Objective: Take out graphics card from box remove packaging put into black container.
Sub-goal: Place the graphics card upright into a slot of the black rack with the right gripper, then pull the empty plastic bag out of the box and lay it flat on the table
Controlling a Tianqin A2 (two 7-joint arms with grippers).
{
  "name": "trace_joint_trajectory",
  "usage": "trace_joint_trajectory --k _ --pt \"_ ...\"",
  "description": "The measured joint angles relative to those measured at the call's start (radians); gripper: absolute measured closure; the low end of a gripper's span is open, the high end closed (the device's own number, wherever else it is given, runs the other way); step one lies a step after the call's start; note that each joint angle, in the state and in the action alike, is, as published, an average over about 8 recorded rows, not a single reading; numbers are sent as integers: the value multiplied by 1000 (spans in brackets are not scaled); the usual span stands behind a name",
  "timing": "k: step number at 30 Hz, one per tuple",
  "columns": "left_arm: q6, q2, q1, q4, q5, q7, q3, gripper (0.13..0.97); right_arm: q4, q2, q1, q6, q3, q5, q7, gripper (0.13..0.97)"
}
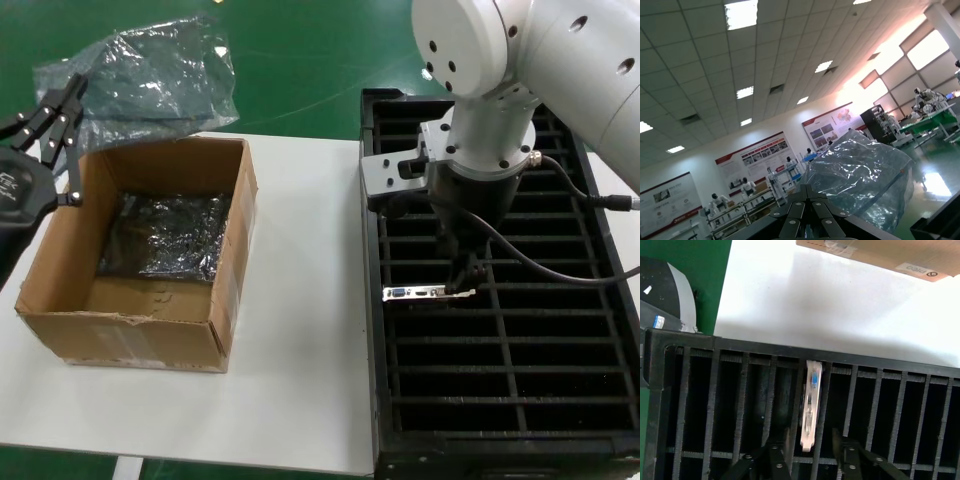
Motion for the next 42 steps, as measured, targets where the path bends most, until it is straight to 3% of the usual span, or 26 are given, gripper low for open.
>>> trace_joint_trajectory --k 4,9,12,15,22,29,35,42 --pt "-8 2 15 -32 -15 -52 0 958 -1 0 6 19 1 -8 5 770" --pt "-49 3 43 -96 -55 -178 15 958 32 20 11 73 14 -60 39 677" --pt "-116 -6 70 -156 -104 -292 48 958 110 63 -3 119 39 -133 97 633" --pt "-214 -23 100 -224 -164 -417 100 958 223 123 -31 174 77 -235 184 555" --pt "-486 -64 150 -368 -256 -699 245 958 501 261 -146 286 226 -496 377 408" --pt "-762 -98 149 -458 -301 -939 443 958 707 360 -289 334 410 -661 447 278" --pt "-943 -121 101 -469 -352 -1060 621 958 800 394 -377 328 532 -732 435 198" --pt "-1080 -147 38 -413 -431 -1126 793 958 844 376 -432 294 610 -797 398 166"
